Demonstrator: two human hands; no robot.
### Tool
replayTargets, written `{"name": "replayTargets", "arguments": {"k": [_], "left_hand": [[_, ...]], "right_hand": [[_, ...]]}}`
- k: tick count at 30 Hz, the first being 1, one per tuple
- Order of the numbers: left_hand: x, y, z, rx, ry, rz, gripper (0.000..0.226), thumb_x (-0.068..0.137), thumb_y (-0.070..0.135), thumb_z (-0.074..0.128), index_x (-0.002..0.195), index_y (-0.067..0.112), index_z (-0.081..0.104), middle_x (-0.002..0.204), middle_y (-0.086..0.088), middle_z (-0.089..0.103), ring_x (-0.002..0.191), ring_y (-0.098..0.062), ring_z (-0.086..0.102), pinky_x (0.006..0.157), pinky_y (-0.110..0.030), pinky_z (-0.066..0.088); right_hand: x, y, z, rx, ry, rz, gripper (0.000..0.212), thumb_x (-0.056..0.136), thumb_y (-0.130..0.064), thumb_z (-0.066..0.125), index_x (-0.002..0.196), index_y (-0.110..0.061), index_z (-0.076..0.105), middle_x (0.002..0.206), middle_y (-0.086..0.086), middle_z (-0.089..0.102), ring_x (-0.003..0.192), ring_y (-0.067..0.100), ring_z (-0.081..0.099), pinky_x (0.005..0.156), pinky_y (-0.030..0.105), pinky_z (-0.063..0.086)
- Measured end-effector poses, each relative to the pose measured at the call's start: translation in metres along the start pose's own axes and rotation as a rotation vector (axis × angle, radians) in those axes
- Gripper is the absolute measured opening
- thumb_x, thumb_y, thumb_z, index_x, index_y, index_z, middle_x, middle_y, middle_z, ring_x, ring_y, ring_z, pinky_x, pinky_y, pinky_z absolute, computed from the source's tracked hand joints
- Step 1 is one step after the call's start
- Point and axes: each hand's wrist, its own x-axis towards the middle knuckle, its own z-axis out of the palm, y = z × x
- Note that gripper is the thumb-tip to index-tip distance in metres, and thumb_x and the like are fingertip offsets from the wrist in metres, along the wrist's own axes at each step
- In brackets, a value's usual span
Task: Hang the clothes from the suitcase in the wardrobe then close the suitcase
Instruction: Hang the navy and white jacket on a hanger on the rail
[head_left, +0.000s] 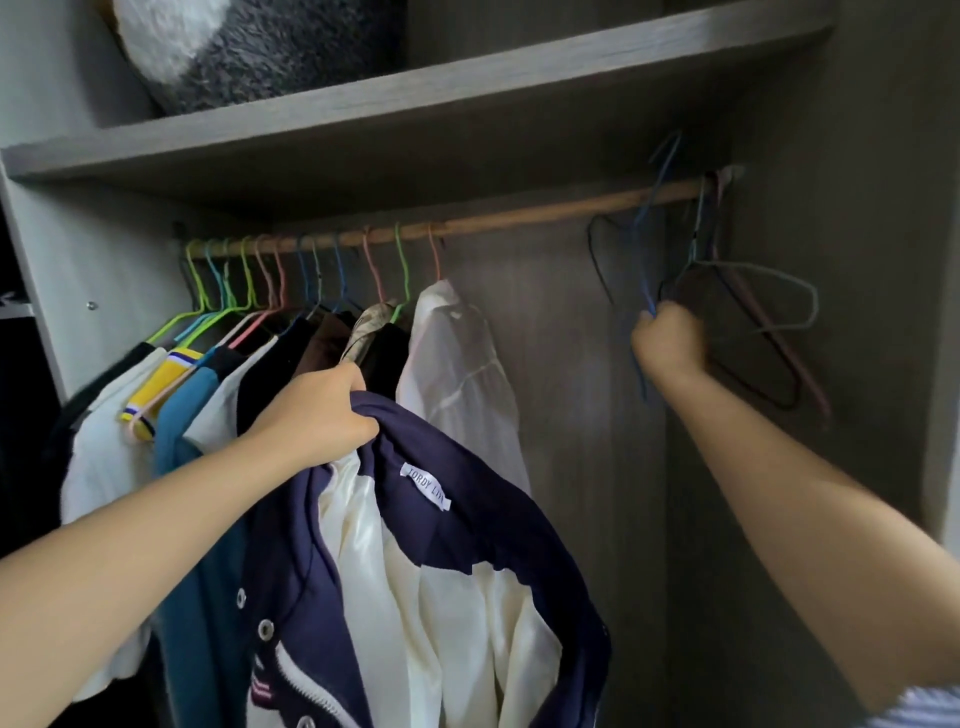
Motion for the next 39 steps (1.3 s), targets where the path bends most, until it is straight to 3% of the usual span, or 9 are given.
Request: {"name": "replayTargets", "arguments": {"k": [3, 5, 7, 11, 15, 18, 22, 30, 39], "left_hand": [[0.002, 0.002, 0.005, -0.002, -0.005, -0.002, 0.021, 0.077, 0.012, 0.056, 0.070, 0.021, 0.039, 0.073, 0.002, 0.054, 0.079, -0.024, 0.053, 0.064, -0.031, 0.039], [0.005, 0.004, 0.003, 0.006, 0.005, -0.014, 0.020, 0.078, 0.012, 0.056, 0.071, 0.021, 0.040, 0.074, 0.002, 0.052, 0.081, -0.024, 0.052, 0.066, -0.030, 0.038], [0.005, 0.005, 0.001, 0.024, 0.012, -0.021, 0.014, 0.078, 0.011, 0.057, 0.078, 0.017, 0.045, 0.079, -0.002, 0.053, 0.082, -0.024, 0.050, 0.067, -0.028, 0.036], [0.000, -0.002, 0.002, 0.025, 0.037, -0.045, 0.012, 0.078, 0.010, 0.057, 0.084, 0.012, 0.047, 0.085, -0.006, 0.053, 0.083, -0.024, 0.049, 0.067, -0.028, 0.034], [-0.007, -0.007, 0.001, 0.036, 0.040, -0.086, 0.019, 0.079, 0.011, 0.057, 0.092, 0.012, 0.043, 0.089, -0.006, 0.052, 0.085, -0.025, 0.048, 0.069, -0.029, 0.035], [-0.016, -0.012, 0.001, 0.042, 0.047, -0.124, 0.021, 0.080, 0.011, 0.057, 0.094, 0.014, 0.041, 0.090, -0.005, 0.051, 0.085, -0.023, 0.047, 0.069, -0.028, 0.033], [-0.026, -0.021, -0.002, 0.063, 0.082, -0.202, 0.016, 0.080, 0.010, 0.057, 0.088, 0.014, 0.043, 0.082, -0.002, 0.050, 0.085, -0.023, 0.046, 0.069, -0.028, 0.033], [-0.071, -0.026, 0.006, 0.063, 0.226, -0.264, 0.020, 0.082, 0.005, 0.052, 0.102, 0.008, 0.053, 0.102, -0.013, 0.059, 0.099, -0.033, 0.053, 0.077, -0.034, 0.040], [-0.138, -0.051, -0.025, 0.449, 0.181, -0.216, 0.018, 0.090, 0.013, 0.047, 0.103, 0.001, 0.047, 0.099, -0.023, 0.060, 0.090, -0.040, 0.056, 0.068, -0.038, 0.040]], "right_hand": [[-0.032, 0.019, 0.031, 0.167, -0.022, -0.078, 0.030, 0.094, -0.015, 0.048, 0.074, 0.006, 0.055, 0.090, 0.034, 0.059, 0.089, 0.041, 0.057, 0.067, 0.039, 0.028], [-0.054, 0.032, 0.050, 0.332, -0.064, -0.079, 0.045, 0.093, -0.012, 0.050, 0.052, -0.011, 0.032, 0.055, 0.017, 0.042, 0.059, 0.030, 0.043, 0.058, 0.033, 0.019], [-0.082, 0.047, 0.066, 0.529, -0.134, -0.016, 0.052, 0.091, -0.010, 0.053, 0.051, -0.017, 0.021, 0.050, 0.001, 0.021, 0.048, 0.012, 0.024, 0.049, 0.027, 0.019], [-0.106, 0.055, 0.091, 0.773, -0.417, 0.284, 0.039, 0.088, -0.012, 0.059, 0.058, -0.016, 0.035, 0.043, -0.001, 0.029, 0.026, 0.002, 0.027, 0.033, 0.016, 0.025], [-0.090, 0.041, 0.090, 0.891, -0.482, 0.587, 0.037, 0.090, -0.011, 0.055, 0.060, -0.016, 0.035, 0.053, 0.001, 0.031, 0.038, 0.008, 0.031, 0.033, 0.014, 0.024], [-0.079, 0.044, 0.094, 0.814, -0.365, 0.445, 0.037, 0.092, -0.023, 0.054, 0.059, -0.016, 0.038, 0.051, 0.000, 0.034, 0.032, 0.003, 0.031, 0.033, 0.015, 0.024], [-0.087, 0.049, 0.101, 0.705, -0.686, 0.192, 0.036, 0.095, -0.017, 0.048, 0.060, -0.011, 0.045, 0.025, -0.006, 0.026, 0.020, 0.002, 0.022, 0.029, 0.010, 0.017], [-0.118, 0.047, 0.110, 0.282, -0.644, -0.010, 0.034, 0.081, -0.016, 0.066, 0.055, -0.018, 0.044, 0.055, -0.001, 0.038, 0.060, 0.017, 0.042, 0.053, 0.025, 0.034], [-0.164, -0.025, 0.023, -0.001, -0.655, -0.484, 0.055, 0.086, -0.047, 0.055, 0.053, -0.013, 0.026, 0.052, 0.001, 0.032, 0.054, 0.022, 0.037, 0.048, 0.032, 0.027]]}}
